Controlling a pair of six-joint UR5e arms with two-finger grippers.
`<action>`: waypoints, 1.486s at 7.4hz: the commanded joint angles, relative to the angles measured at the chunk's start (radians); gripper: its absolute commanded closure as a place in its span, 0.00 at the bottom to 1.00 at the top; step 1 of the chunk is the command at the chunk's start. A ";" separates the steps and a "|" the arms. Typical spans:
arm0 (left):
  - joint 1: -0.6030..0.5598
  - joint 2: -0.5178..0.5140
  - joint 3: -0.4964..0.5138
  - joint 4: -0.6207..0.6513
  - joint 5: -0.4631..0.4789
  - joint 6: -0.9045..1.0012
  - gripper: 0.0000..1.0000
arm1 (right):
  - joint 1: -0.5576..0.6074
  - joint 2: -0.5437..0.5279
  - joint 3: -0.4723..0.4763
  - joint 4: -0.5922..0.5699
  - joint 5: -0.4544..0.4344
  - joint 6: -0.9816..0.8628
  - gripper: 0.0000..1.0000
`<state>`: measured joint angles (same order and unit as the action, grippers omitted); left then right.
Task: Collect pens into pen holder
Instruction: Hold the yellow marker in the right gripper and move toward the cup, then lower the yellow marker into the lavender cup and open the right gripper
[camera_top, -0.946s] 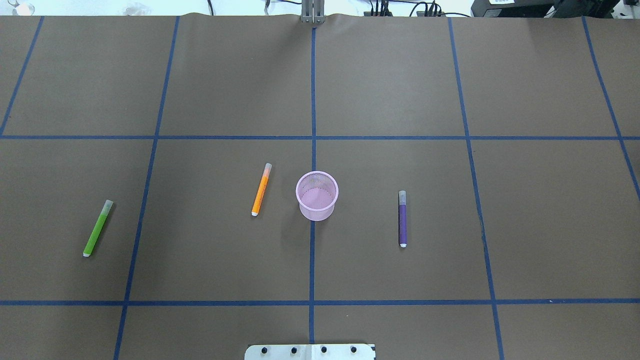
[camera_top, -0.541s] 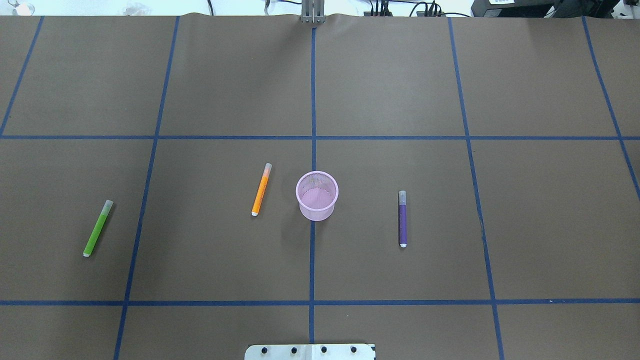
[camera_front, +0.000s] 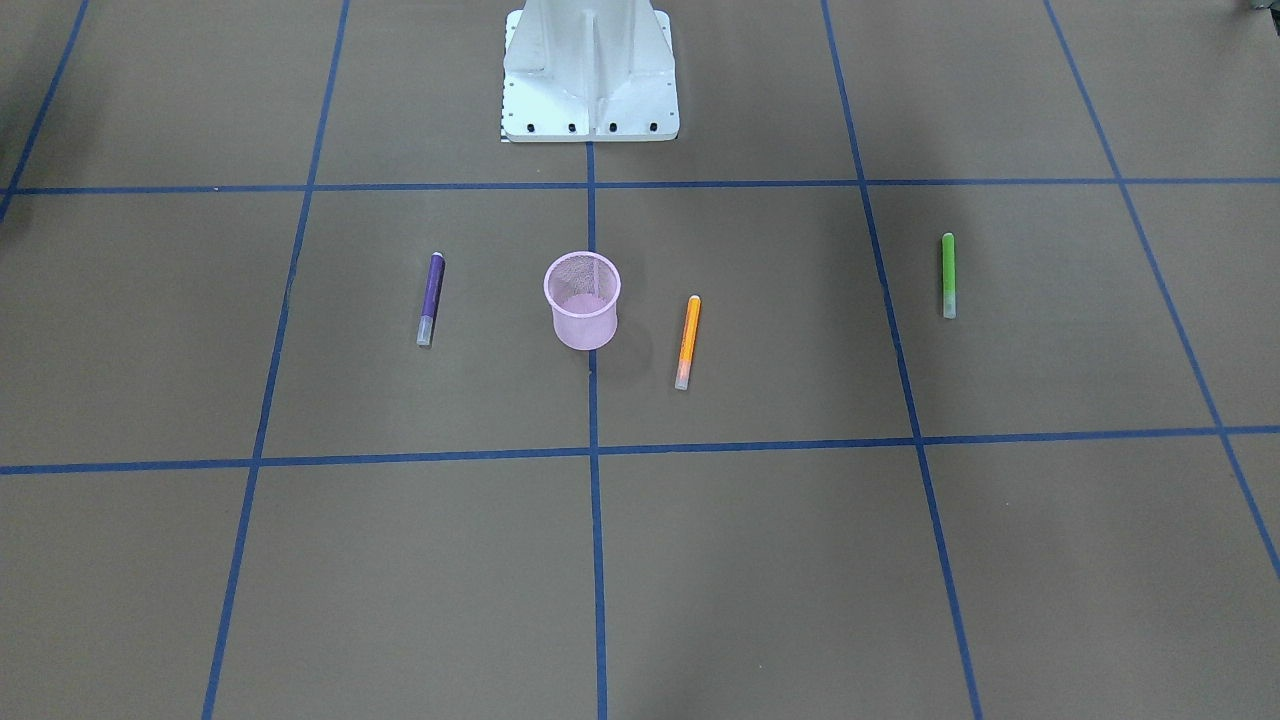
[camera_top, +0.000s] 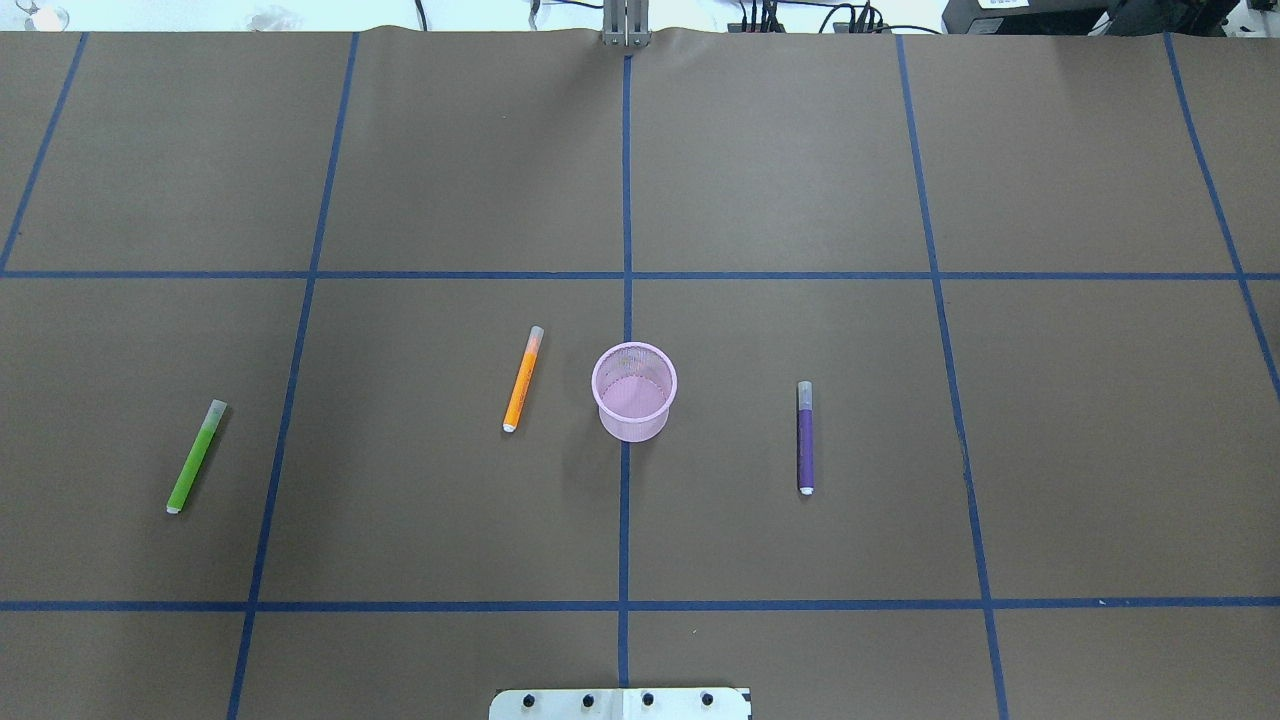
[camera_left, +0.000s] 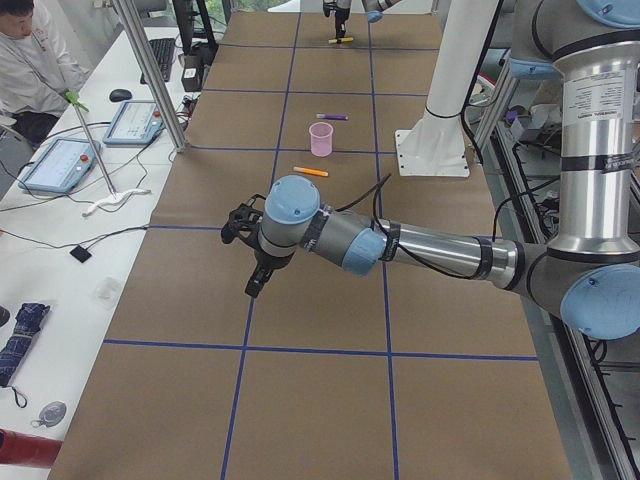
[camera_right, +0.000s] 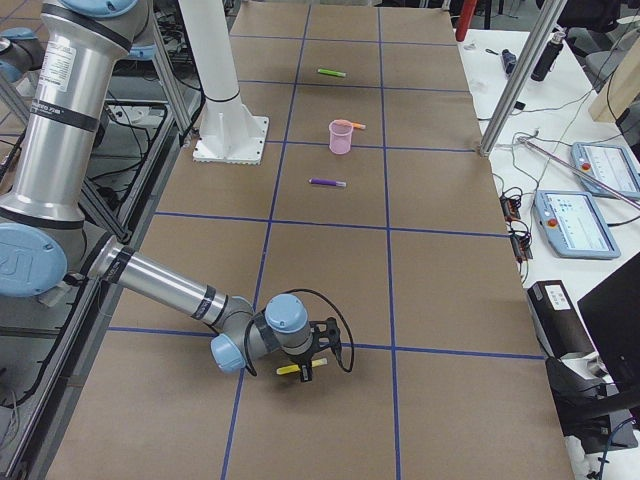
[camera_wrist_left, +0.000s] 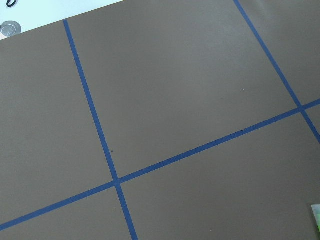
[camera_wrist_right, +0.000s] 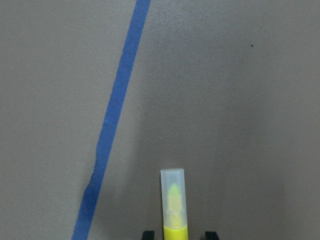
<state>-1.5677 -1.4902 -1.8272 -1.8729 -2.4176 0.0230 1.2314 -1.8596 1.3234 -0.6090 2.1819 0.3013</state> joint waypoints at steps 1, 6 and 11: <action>0.000 0.001 -0.001 0.000 0.000 0.000 0.00 | -0.001 0.002 -0.001 0.000 -0.001 0.001 0.92; 0.002 0.001 -0.008 -0.027 -0.024 0.006 0.00 | 0.000 0.054 0.152 0.040 0.006 0.015 1.00; 0.041 0.007 0.005 -0.199 -0.055 -0.003 0.00 | -0.129 0.308 0.403 0.040 0.038 0.454 1.00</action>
<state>-1.5563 -1.4873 -1.8235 -2.0274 -2.4701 0.0211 1.1635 -1.6070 1.6485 -0.5683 2.2350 0.6015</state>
